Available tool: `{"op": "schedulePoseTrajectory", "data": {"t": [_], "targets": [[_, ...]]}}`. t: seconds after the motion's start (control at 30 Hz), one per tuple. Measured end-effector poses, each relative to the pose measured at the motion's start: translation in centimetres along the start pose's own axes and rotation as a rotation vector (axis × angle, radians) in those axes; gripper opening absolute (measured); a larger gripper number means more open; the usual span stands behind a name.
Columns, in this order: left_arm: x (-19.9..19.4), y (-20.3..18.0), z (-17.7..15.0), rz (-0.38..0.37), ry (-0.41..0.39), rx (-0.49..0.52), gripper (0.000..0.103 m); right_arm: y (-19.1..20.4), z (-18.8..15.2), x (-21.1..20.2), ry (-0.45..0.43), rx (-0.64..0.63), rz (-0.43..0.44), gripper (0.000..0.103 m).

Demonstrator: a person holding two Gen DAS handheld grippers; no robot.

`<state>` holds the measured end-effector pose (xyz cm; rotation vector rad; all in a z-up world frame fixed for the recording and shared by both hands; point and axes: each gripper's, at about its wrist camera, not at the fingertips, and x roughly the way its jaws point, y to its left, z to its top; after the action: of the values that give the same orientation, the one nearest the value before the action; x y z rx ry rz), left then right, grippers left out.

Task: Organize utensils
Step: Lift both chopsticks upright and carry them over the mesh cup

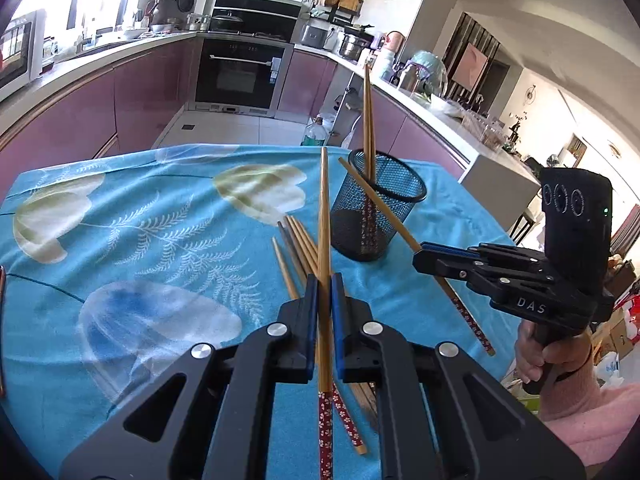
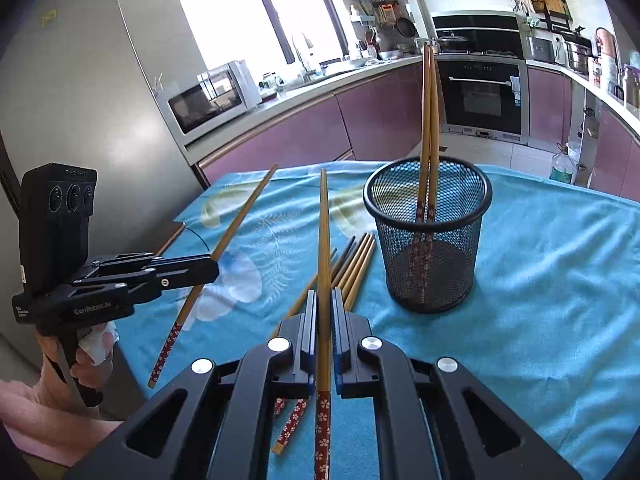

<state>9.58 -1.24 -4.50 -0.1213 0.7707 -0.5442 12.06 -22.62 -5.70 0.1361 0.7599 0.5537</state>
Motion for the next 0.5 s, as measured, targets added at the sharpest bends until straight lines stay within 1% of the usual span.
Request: {"op": "schedulePoseTrajectory", "data": {"t": [0.2,0.3,0.37,0.5], "targets": [[-1.1,-0.9,0.9,-0.016,-0.033,0.012,0.007,-0.3,0.2,-1.2,-0.035,0.001,0.038,0.006],[-1.0,-1.4,1.1,-0.017,-0.029,0.015,0.007,-0.3,0.4,-1.4,-0.045,0.008,0.056,0.006],[-0.7,-1.6,1.1,-0.022,-0.02,0.012,0.007,-0.2,0.4,-1.7,-0.058,0.008,0.089,0.006],[0.3,-1.9,1.0,-0.028,-0.003,0.007,0.007,-0.4,0.5,-2.2,-0.077,0.01,0.099,0.006]]}}
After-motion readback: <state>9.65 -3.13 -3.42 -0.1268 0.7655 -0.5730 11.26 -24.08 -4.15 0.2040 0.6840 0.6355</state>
